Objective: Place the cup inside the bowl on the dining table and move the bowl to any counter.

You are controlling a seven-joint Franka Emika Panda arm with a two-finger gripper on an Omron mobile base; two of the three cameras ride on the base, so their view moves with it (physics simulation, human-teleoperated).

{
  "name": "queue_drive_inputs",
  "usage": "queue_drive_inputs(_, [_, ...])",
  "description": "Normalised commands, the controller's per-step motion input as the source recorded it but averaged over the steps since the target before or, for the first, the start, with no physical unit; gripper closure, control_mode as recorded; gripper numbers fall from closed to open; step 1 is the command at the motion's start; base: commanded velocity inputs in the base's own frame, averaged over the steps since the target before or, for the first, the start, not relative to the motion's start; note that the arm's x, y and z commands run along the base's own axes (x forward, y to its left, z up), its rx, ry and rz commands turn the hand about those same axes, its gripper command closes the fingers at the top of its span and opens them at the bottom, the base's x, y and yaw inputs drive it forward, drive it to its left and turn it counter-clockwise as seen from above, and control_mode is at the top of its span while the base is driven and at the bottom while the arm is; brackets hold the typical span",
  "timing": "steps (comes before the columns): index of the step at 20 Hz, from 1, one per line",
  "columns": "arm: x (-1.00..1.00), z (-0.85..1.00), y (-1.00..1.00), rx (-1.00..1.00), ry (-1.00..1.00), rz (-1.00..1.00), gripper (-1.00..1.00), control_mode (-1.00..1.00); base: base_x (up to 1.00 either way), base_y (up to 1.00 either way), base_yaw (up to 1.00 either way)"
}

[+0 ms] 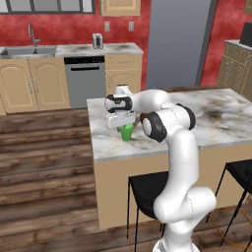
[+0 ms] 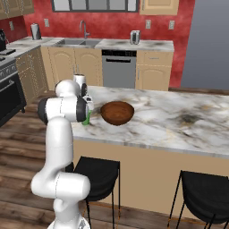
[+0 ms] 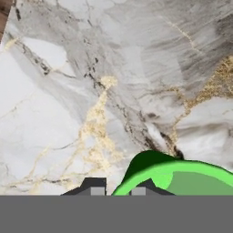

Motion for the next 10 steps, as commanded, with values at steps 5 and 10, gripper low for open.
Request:
queue_drive_inputs(5, [0.00,0.00,-0.01,0.00,0.00,0.01,1.00,-1.00,0.00,0.00,0.00])
queue_drive_inputs(10, [-0.02,0.00,-0.10,0.00,-0.09,0.07,1.00,-1.00,0.00,0.00,0.00])
